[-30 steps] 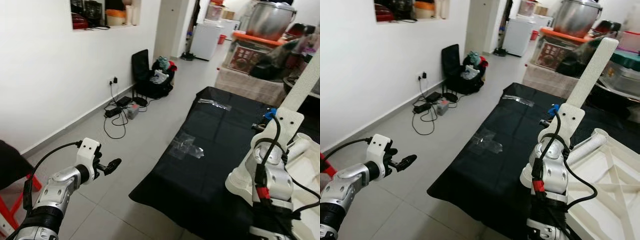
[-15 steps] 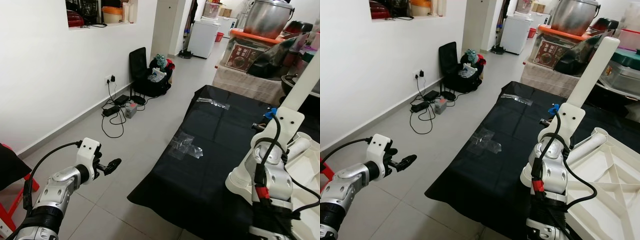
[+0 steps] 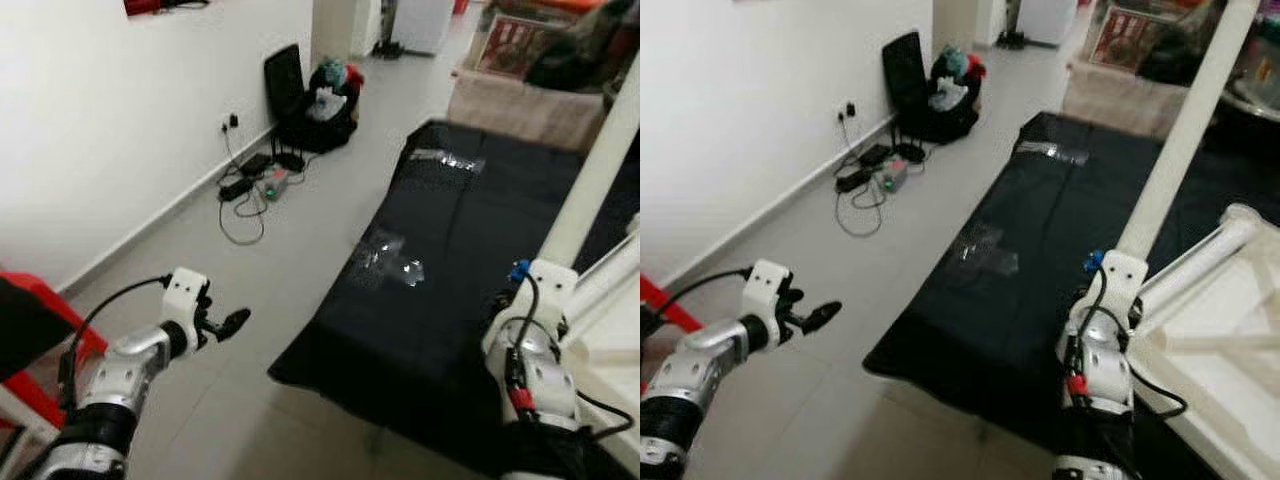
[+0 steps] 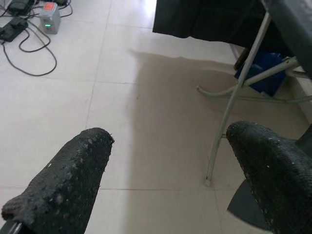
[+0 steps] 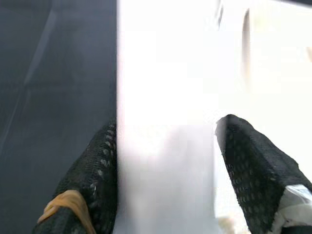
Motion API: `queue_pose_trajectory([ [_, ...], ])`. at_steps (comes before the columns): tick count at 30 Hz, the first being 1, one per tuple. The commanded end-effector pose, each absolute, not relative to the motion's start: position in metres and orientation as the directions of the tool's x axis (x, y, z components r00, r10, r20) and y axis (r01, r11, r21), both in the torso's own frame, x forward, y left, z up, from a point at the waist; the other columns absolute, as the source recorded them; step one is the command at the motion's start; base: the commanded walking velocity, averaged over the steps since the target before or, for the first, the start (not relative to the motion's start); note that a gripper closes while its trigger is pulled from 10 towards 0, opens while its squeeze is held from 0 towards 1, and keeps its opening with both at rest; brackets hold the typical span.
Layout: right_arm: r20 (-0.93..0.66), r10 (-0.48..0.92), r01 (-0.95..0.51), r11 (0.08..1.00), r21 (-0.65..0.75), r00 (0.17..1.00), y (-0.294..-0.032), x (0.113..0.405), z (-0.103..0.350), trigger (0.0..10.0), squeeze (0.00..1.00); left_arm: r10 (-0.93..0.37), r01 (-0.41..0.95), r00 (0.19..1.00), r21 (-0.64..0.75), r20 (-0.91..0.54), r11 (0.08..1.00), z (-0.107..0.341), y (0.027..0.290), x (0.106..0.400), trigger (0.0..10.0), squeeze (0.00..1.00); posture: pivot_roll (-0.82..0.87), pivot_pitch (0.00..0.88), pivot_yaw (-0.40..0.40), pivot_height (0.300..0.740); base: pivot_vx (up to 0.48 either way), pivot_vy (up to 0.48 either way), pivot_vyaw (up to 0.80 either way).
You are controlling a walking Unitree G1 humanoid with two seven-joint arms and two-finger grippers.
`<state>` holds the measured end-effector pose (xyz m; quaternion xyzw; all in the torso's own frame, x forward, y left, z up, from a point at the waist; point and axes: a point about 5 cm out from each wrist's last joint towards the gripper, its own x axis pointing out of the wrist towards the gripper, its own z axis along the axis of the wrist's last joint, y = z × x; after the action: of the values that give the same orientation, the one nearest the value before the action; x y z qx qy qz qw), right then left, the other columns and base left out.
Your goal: Building children table
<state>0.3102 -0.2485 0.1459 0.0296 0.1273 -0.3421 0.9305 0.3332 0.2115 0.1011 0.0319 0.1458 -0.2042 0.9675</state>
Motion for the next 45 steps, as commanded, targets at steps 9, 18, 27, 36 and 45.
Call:
queue_pose_trajectory([
  [9, -0.263, -0.649, 0.664, 0.747, -0.039, 0.714, -0.261, 0.304, 0.141, 10.0, 0.02, -0.381, 0.409, 0.869, 0.025, -0.315, 0.912, 0.100, 0.217, 0.333, 10.0, 0.00, 0.04, 0.000, -0.077, 0.740, 0.000, 0.000, 0.00],
  [18, -0.239, -0.606, 0.630, 0.776, 0.033, 0.759, -0.258, 0.311, 0.151, 10.0, 0.04, -0.357, 0.386, 0.888, 0.048, -0.291, 0.921, 0.106, 0.221, 0.336, 10.0, 0.00, 0.04, 0.000, -0.074, 0.740, 0.000, 0.000, 0.00],
  [27, -0.041, -0.546, 0.547, 0.832, 0.098, 0.837, -0.245, 0.318, 0.186, 10.0, 1.00, -0.259, 0.269, 0.962, 0.125, -0.090, 0.955, 0.144, 0.238, 0.347, 10.0, 0.00, 0.04, 0.000, -0.074, 0.740, 0.000, 0.000, 0.00],
  [36, 0.125, -0.467, 0.462, 0.884, 0.073, 0.875, -0.227, 0.315, 0.203, 10.0, 1.00, -0.208, 0.202, 0.975, 0.073, 0.077, 0.977, 0.173, 0.251, 0.348, 10.0, 0.00, 0.05, 0.000, -0.074, 0.740, 0.000, 0.000, 0.00],
  [45, 0.230, -0.375, 0.371, 0.927, 0.062, 0.898, -0.212, 0.313, 0.215, 10.0, 1.00, -0.259, 0.255, 0.962, 0.047, 0.088, 0.966, 0.168, 0.235, 0.343, 10.0, 0.00, 0.06, 0.000, -0.073, 0.740, 0.000, 0.000, 0.00],
])
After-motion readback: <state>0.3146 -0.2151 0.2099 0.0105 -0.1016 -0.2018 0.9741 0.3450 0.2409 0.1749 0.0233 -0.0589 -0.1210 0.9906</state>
